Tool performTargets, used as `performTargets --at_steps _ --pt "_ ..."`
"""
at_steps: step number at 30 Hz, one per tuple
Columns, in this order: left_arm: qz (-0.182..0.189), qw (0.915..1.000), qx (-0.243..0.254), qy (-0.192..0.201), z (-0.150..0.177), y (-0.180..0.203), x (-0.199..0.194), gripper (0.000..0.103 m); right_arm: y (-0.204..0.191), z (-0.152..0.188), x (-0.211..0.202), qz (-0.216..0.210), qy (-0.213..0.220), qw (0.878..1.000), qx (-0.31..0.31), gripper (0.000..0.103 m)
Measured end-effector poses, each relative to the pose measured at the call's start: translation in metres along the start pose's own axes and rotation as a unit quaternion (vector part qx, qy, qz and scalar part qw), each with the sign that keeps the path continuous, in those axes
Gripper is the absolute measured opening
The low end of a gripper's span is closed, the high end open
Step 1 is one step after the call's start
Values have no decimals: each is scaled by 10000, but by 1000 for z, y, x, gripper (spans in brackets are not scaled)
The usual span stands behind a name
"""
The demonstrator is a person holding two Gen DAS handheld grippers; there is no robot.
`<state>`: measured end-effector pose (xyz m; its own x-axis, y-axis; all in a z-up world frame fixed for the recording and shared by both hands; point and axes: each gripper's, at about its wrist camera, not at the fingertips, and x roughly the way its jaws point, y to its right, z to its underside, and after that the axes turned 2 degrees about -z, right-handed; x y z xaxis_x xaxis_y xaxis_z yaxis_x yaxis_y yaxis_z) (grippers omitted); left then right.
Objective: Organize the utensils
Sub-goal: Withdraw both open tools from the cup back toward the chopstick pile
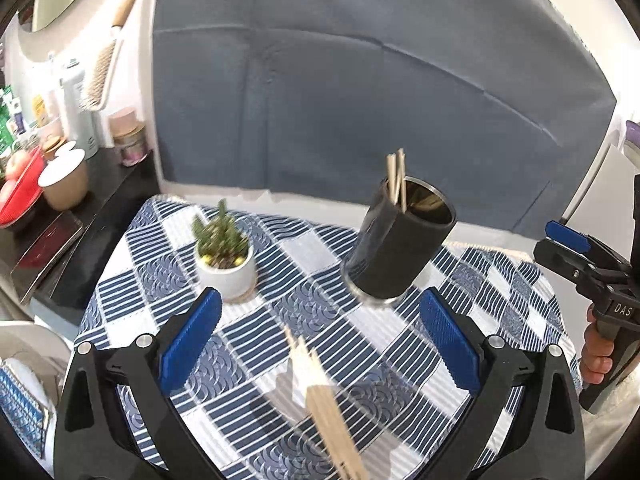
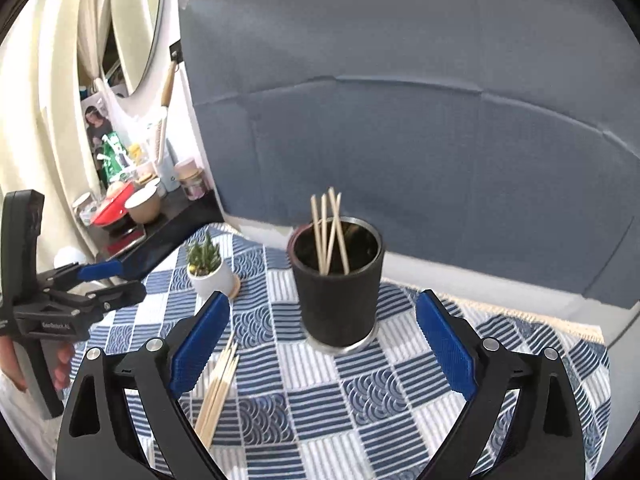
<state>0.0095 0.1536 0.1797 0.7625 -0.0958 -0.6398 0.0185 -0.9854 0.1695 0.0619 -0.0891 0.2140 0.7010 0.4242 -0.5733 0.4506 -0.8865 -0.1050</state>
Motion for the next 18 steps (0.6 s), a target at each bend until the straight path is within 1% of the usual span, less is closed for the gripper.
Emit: performTargets --at_steps 5,11,13,17,18 --pt "-133 9998 -131 -88 15 -17 -5 97 -19 18 5 -91 -194 9997 -148 90" --pt "-228 9992 -229 -235 21 -30 0 97 -37 36 22 -251 -413 9986 -230 90" --pt "-212 9989 -251 -322 22 -35 4 97 -42 41 29 -258 -505 9981 -257 90" --pt "-31 9972 -397 -630 23 -49 18 97 -50 49 44 -229 -728 9966 -297 90" --pt "-40 9967 -418 -695 23 -52 21 97 -52 50 47 -216 -774 9964 -286 90"
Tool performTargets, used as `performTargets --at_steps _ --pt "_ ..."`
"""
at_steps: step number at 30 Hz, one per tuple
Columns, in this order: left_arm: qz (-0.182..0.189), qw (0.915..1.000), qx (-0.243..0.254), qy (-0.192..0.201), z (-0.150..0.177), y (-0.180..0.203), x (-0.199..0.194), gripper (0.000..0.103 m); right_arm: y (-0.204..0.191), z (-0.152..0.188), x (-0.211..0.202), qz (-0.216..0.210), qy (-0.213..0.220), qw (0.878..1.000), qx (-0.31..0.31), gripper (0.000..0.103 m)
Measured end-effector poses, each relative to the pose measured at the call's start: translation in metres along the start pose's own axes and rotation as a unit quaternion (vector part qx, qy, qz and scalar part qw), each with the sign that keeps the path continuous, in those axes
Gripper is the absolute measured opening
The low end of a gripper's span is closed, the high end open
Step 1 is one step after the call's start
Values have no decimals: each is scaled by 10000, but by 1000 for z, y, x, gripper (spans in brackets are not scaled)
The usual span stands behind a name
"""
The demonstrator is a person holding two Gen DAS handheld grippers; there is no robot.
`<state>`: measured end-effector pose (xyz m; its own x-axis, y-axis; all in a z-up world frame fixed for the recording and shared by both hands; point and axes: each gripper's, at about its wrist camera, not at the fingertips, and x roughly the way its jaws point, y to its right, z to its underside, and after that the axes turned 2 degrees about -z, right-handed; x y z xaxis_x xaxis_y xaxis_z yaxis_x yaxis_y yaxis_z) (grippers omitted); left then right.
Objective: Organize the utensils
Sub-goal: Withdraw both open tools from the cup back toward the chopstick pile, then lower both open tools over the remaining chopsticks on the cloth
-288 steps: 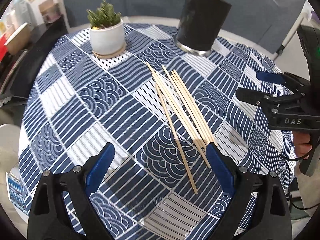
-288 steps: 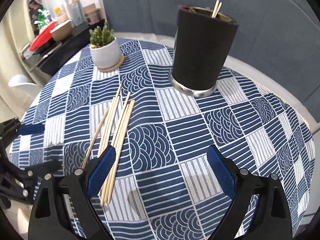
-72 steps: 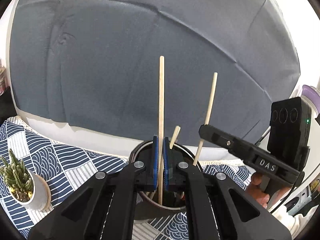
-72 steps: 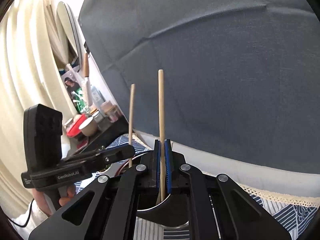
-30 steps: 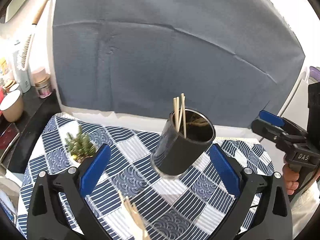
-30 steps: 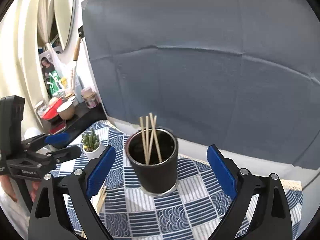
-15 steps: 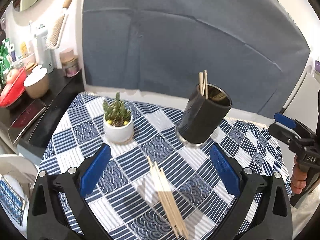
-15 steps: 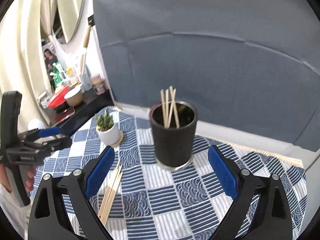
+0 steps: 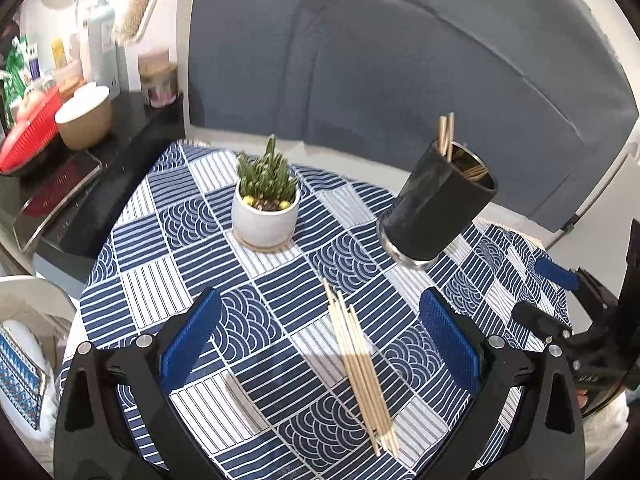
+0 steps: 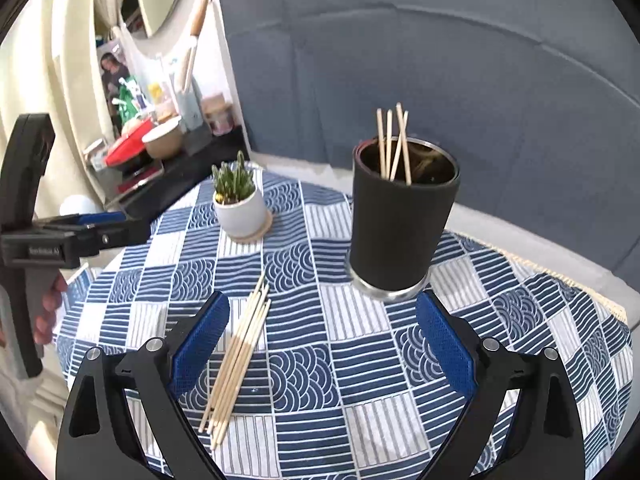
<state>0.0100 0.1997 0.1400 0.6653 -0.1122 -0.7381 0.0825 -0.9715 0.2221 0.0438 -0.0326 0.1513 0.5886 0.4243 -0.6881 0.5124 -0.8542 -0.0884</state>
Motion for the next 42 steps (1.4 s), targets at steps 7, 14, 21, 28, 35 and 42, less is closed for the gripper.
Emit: performTargets --at_steps 7,14,21,28,35,42 --pt "22 9988 128 -476 -5 -16 29 97 -15 13 30 156 -415 9990 37 90" --pt "116 9963 369 -772 1 -16 64 97 -31 33 61 332 -920 9952 57 90" --pt "-8 9871 874 -1339 19 -6 99 97 -43 62 90 448 -1400 9891 107 90" --pt "-151 9792 1196 -1633 26 0 123 97 -48 84 110 735 -1845 9800 112 90" --pt "-40 9726 1440 -1824 29 7 140 97 -50 87 113 870 -1913 9771 338 91" --pt "98 9703 1242 -2072 25 10 156 97 -59 82 115 1159 -2042 9718 218 91"
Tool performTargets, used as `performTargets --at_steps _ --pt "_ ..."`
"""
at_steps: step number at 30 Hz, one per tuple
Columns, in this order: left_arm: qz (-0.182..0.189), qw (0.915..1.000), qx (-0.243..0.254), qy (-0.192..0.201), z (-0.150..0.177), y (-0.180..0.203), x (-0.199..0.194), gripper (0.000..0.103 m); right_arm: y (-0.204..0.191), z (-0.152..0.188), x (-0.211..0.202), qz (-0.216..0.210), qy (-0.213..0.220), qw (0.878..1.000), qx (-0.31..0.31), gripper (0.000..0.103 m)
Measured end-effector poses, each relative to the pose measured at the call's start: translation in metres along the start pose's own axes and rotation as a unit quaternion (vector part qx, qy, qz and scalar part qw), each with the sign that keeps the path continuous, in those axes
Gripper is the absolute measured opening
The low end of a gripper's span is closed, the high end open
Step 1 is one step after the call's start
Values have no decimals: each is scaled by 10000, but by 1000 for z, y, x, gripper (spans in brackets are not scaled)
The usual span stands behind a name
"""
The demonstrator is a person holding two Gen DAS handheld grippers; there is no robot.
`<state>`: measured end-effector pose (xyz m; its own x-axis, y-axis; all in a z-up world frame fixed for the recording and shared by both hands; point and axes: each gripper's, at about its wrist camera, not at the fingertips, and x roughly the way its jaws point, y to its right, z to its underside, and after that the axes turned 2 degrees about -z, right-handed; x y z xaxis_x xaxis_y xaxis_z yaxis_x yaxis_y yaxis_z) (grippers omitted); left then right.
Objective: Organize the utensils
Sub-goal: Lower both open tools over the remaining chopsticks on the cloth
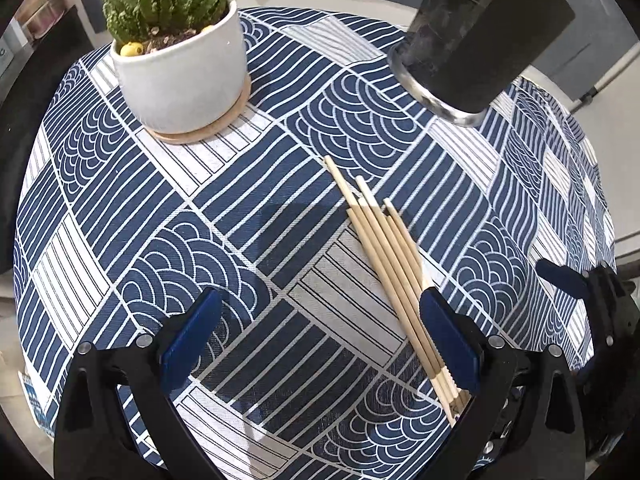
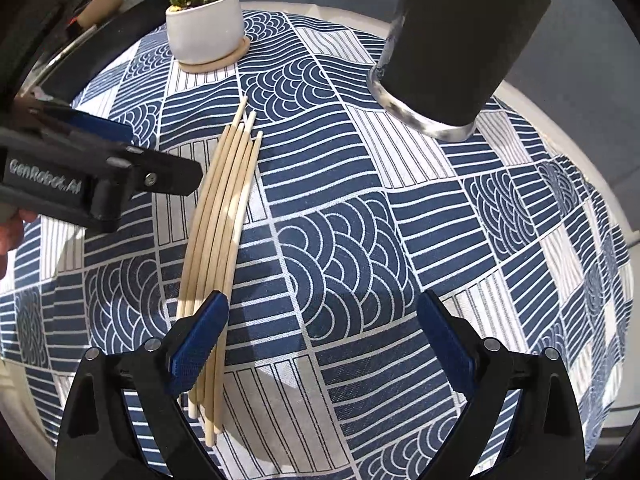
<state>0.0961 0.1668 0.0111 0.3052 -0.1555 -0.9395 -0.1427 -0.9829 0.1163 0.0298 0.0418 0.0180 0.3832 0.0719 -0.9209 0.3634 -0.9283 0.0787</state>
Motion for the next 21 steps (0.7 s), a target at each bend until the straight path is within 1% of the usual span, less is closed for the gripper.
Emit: performTargets --at_steps 2,4,6,9,13,17,21 --pt "19 9999 -91 -102 -1 0 4 97 -1 -1 1 -34 -83 10000 19 91" --pt "-29 9998 -121 -120 -1 1 6 97 -3 -1 2 -112 -177 9998 -36 91" --pt "-62 9997 -161 -153 -1 2 7 97 -5 0 6 -54 -338 9992 -207 92" --pt "-185 9994 -184 -240 -3 6 10 97 -3 -1 4 148 -287 9993 -199 92" --pt "-268 9990 -264 -258 0 8 11 97 3 -2 6 180 -293 9992 -201 92" --pt "-497 9980 -224 -313 0 16 16 97 10 -3 9 133 -258 9992 -290 92" --pt "-639 9965 -372 -382 -2 20 21 97 21 -3 11 51 -291 9992 -271 93"
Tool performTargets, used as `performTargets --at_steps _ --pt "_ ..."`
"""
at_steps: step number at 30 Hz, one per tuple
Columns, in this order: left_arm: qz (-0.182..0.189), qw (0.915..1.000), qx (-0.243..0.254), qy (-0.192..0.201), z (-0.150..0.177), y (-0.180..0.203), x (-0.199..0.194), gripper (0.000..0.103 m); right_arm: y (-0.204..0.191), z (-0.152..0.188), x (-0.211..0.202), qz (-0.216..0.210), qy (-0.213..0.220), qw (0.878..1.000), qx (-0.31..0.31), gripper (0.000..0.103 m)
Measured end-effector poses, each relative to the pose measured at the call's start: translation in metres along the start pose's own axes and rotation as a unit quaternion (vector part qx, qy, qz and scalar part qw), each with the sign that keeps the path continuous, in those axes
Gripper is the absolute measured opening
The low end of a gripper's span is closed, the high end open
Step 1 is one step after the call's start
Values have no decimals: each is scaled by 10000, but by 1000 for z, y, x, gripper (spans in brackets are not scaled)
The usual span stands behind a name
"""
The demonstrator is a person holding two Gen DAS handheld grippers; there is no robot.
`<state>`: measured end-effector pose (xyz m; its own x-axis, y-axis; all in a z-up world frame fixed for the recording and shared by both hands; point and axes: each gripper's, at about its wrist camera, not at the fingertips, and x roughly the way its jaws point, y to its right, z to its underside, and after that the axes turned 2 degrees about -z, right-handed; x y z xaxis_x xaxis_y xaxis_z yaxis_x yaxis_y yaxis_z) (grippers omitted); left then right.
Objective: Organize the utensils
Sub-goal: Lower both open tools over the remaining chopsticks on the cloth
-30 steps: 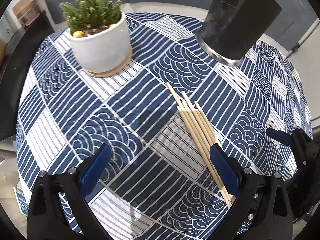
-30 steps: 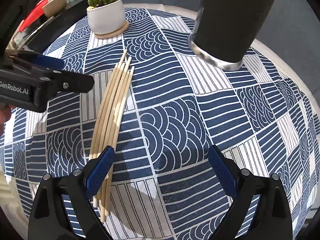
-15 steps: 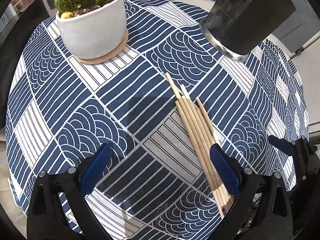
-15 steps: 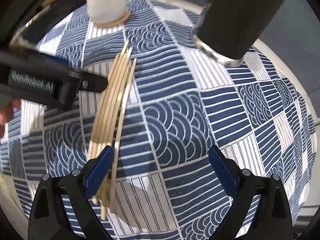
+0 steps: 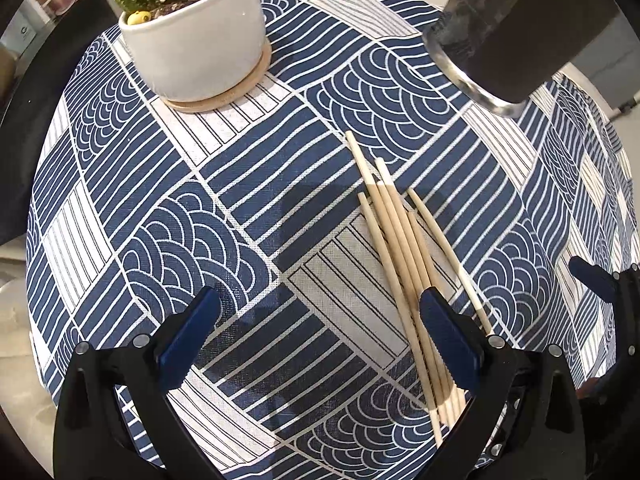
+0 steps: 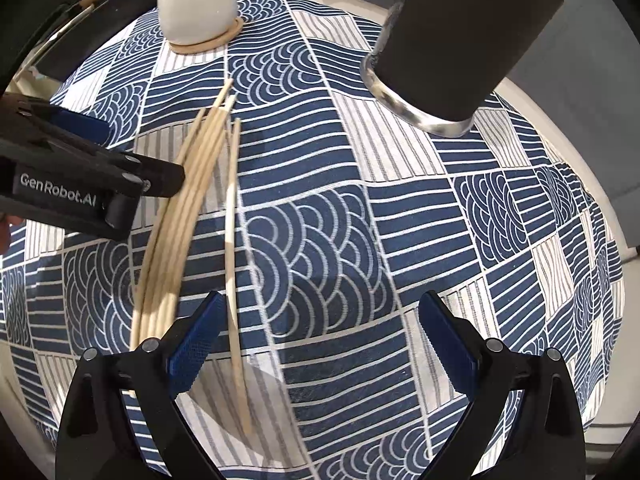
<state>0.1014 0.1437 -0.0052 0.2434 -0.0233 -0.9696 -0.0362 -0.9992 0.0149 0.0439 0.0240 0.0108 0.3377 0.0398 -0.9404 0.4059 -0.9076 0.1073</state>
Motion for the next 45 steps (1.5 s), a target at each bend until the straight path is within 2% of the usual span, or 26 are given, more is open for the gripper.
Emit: performTargets --at_steps 4,10,13,15,20,24,31,35,42,45 --pt "-90 10000 -23 -13 0 0 0 98 6 -2 2 3 -19 10000 -1 93" --pt "-116 9999 -119 8 2 -8 -1 98 6 -8 4 -36 -5 9995 -324 93" --pt "-224 9991 -365 -51 7 -10 0 98 9 -10 6 -206 -108 9991 -346 93" --pt "-391 9986 -332 -94 11 -5 3 99 11 -11 6 -271 -122 9987 -420 93" --pt "-418 9971 -598 -193 14 0 5 98 18 -10 7 -343 -176 9973 -627 93" --pt "-348 9949 -904 -284 17 -11 7 97 23 -9 6 -331 -209 9963 -763 93" --pt "42 9878 -1539 -228 34 -28 0 97 27 -9 8 -370 -150 9927 -1137 93" --pt "-286 9870 -1552 -297 40 -28 2 98 28 -8 7 -445 -204 9909 -1253 93" --pt "-337 9809 -1874 -389 41 -22 7 98 18 -24 11 -414 -250 9877 -1485 93" --pt "-439 9821 -1788 -404 26 -20 11 99 15 -26 13 -405 -272 9864 -1568 93"
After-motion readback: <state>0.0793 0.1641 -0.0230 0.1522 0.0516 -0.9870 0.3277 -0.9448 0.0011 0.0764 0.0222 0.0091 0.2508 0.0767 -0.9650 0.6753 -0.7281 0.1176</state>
